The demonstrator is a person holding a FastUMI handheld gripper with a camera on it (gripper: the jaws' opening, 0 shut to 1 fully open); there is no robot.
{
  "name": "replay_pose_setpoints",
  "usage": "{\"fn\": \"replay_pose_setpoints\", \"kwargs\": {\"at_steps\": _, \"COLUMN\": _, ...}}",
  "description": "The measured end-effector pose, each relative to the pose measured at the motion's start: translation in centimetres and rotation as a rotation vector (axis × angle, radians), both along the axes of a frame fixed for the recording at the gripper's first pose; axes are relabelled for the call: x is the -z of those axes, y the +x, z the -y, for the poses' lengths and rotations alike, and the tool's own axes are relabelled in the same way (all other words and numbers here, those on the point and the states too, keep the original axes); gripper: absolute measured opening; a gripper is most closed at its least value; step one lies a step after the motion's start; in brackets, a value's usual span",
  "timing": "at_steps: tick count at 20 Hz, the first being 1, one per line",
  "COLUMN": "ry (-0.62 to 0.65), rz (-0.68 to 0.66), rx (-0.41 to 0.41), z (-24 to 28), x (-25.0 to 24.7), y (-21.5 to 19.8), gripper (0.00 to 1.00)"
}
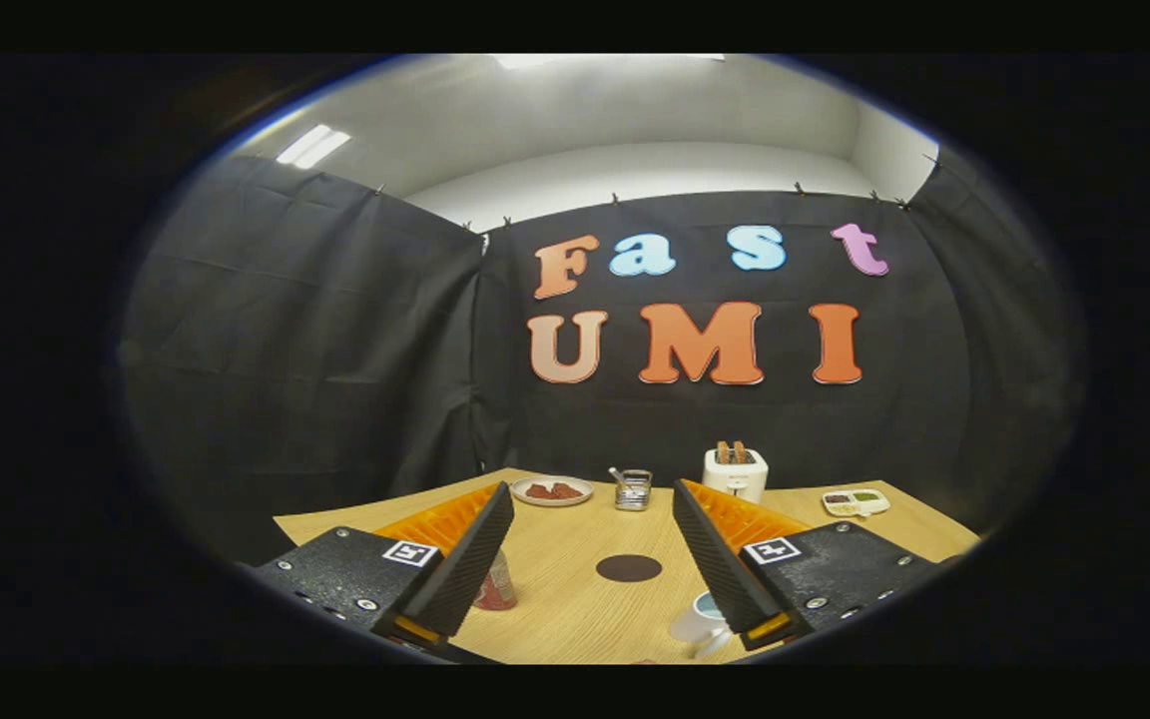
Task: Take the bottle from table, then pour the juice into the cup, finally place the bottle on the coaster
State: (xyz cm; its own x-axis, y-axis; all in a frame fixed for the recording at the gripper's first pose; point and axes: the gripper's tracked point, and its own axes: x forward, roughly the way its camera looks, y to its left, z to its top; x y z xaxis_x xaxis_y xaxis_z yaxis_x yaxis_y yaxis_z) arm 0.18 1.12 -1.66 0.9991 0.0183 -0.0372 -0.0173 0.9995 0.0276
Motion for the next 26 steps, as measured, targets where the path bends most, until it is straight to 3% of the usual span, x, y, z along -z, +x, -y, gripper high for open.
{"fn": "replay_pose_setpoints", "kwargs": {"at_steps": 2, "ry": 0.025, "rz": -0.001, "rx": 0.017, "z": -0.2, "x": 0.4, "y": 0.2, "gripper": 0.95}}
{"fn": "replay_pose_setpoints", "kwargs": {"at_steps": 26, "ry": 0.100, "rz": -0.240, "rx": -0.110, "z": -8.6, "x": 12.6, "y": 1.5, "gripper": 0.96}}
